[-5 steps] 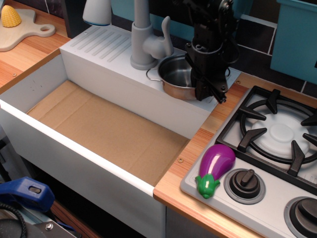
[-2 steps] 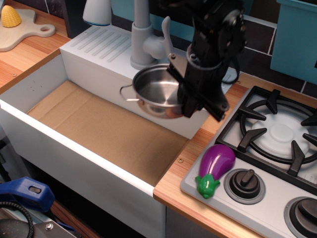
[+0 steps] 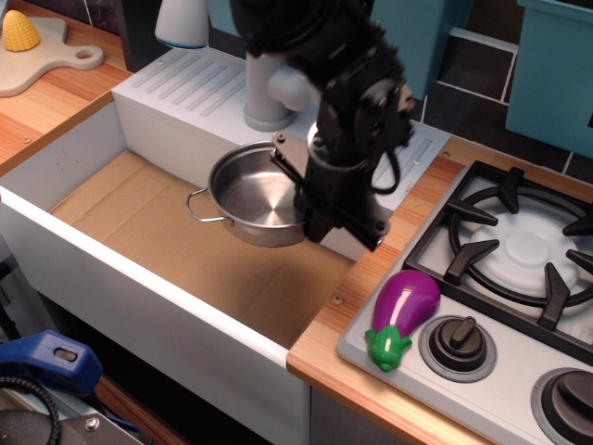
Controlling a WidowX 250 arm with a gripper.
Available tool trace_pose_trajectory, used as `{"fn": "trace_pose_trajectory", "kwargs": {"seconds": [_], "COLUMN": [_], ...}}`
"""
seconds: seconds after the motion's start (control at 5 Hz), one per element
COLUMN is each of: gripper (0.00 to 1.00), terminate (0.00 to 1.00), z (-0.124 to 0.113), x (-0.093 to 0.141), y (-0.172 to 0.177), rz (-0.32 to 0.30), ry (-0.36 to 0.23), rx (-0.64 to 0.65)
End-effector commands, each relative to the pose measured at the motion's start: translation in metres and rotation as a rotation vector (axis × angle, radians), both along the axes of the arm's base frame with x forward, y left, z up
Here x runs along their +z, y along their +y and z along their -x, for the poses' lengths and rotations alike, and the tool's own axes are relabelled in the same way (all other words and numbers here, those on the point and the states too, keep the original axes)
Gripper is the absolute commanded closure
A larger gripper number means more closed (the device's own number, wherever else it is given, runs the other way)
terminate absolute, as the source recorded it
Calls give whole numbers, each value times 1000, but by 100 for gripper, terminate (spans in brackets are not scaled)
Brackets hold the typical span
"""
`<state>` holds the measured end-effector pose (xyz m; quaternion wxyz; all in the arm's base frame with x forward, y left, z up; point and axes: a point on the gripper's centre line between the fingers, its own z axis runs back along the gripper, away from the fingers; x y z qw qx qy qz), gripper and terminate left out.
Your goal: Put pot or pan in sink
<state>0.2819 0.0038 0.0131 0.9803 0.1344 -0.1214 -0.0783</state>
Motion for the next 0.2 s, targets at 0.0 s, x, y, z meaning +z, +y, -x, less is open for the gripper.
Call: {"fn": "trace_pose_trajectory", "kwargs": {"seconds": [0.0], "gripper": [0], "terminate": [100], "z": [-7], "x": [-23], "y": [15], "rz": [40], "ry": [-74], "rx": [-29]}}
